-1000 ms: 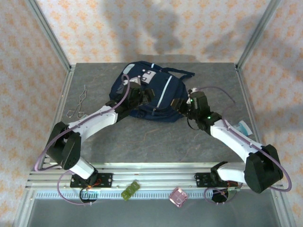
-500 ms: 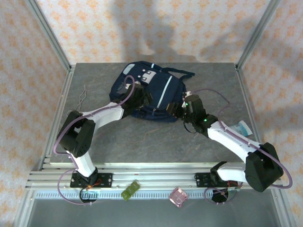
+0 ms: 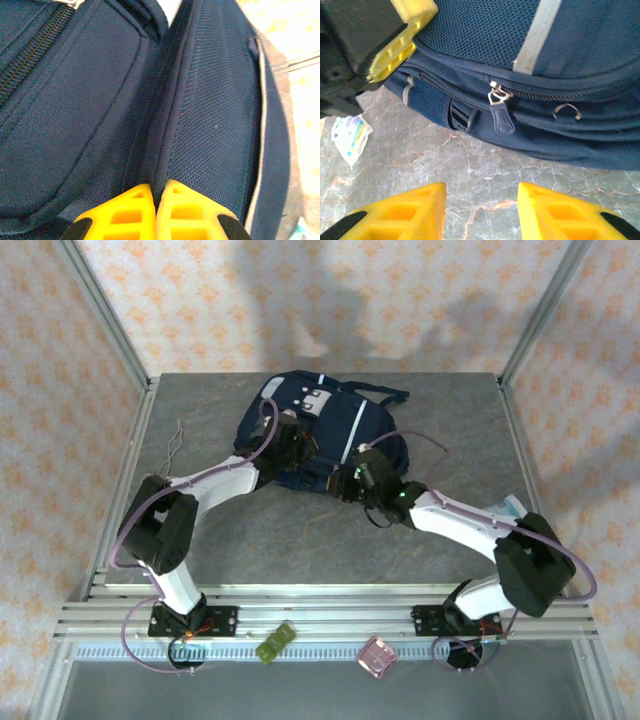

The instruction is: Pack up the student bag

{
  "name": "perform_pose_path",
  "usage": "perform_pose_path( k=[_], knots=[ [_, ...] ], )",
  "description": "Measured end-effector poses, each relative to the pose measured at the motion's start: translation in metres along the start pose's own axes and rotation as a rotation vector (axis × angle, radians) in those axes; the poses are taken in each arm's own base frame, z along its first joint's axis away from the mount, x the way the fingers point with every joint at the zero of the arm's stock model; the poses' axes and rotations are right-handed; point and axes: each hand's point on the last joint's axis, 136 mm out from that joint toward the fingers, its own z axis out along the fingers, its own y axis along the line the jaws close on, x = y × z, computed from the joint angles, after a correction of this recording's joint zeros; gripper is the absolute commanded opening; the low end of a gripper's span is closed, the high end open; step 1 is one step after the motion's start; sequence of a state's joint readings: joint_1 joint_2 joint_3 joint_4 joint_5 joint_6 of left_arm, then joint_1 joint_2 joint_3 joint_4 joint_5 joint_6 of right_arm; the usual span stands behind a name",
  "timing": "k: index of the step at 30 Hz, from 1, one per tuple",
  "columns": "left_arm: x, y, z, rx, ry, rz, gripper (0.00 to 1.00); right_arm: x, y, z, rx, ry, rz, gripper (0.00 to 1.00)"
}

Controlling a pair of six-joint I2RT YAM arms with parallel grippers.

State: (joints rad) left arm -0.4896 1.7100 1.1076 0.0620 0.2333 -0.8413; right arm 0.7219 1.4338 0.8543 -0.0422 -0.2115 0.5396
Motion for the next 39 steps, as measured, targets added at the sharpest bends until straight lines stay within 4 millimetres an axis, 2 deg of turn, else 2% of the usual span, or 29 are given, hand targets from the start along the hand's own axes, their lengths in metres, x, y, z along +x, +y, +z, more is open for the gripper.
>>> perform_pose_path(
  k=[8, 13, 15, 17, 23, 27, 34, 39],
  knots=[
    [0.009, -0.012, -0.004, 0.035, 0.023, -0.020, 0.00, -0.036, -0.004, 0.019, 0.147, -0.094, 0.037, 0.41],
    [0.007, -0.014, -0.004, 0.045, 0.015, -0.033, 0.00, -0.040, -0.015, 0.034, 0.259, -0.085, 0.055, 0.35],
    [0.008, -0.013, -0.003, 0.042, 0.017, -0.035, 0.00, -0.038, -0.019, 0.039, 0.297, -0.076, 0.057, 0.26],
    [0.009, -0.011, -0.003, 0.038, 0.020, -0.036, 0.00, -0.035, -0.025, 0.040, 0.340, -0.070, 0.054, 0.13],
    [0.009, -0.011, -0.003, 0.037, 0.019, -0.034, 0.00, -0.034, -0.029, 0.037, 0.364, -0.069, 0.052, 0.04],
    [0.009, -0.010, -0.003, 0.034, 0.017, -0.016, 0.00, -0.034, -0.030, 0.028, 0.360, -0.071, 0.018, 0.00],
    [0.010, -0.006, -0.003, 0.015, 0.021, 0.035, 0.00, -0.034, -0.065, 0.004, 0.413, -0.064, -0.025, 0.00],
    [0.011, -0.014, -0.004, 0.032, 0.028, 0.076, 0.00, -0.048, -0.081, -0.010, 0.422, -0.084, -0.048, 0.00]
  ],
)
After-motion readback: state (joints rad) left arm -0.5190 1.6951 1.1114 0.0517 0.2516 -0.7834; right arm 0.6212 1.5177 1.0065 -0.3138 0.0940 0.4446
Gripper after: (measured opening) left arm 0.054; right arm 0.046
